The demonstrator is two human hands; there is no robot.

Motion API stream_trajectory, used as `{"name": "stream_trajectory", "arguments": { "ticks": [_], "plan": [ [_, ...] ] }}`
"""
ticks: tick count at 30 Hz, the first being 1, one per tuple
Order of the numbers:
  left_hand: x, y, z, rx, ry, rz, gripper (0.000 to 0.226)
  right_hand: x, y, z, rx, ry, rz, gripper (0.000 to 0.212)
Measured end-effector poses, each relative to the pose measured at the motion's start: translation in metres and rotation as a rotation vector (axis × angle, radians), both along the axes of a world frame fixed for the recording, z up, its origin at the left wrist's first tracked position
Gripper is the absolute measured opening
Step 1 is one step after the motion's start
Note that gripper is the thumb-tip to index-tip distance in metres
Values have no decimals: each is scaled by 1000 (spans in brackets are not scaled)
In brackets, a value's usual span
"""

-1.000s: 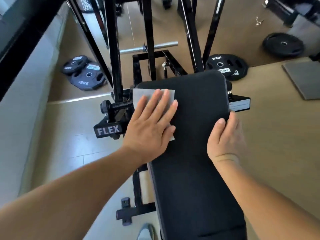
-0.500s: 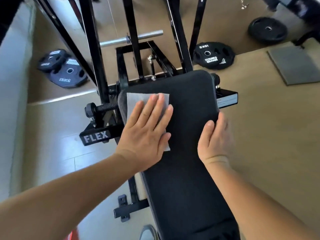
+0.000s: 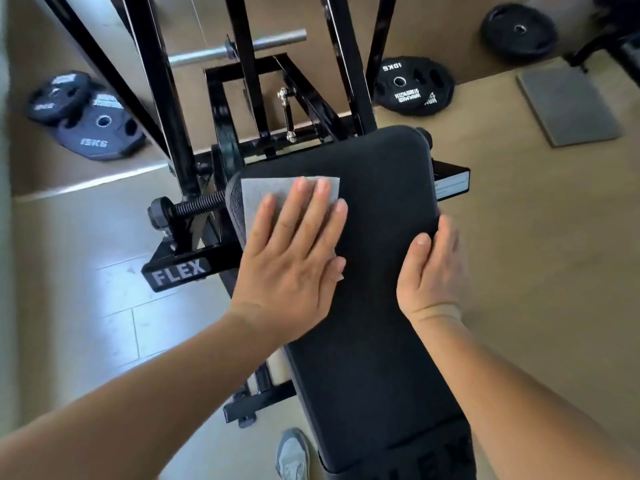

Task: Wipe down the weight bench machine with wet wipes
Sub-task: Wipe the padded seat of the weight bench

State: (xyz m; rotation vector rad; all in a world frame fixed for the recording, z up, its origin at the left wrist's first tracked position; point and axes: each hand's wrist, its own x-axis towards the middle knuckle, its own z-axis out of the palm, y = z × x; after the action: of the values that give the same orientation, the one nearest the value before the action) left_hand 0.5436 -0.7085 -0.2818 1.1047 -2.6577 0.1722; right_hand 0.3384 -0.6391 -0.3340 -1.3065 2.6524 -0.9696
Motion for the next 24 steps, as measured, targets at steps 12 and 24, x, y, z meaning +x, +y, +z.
{"name": "stream_trajectory", "arguments": {
  "ticks": [12,24],
  "plan": [
    [16,-6,5,26,-41,-76,62,-1,0,-1,-19,-69,29,50],
    [5,13,-2,4,-264,-150,68,-5,1,-4,-44,-40,80,55]
  ]
}}
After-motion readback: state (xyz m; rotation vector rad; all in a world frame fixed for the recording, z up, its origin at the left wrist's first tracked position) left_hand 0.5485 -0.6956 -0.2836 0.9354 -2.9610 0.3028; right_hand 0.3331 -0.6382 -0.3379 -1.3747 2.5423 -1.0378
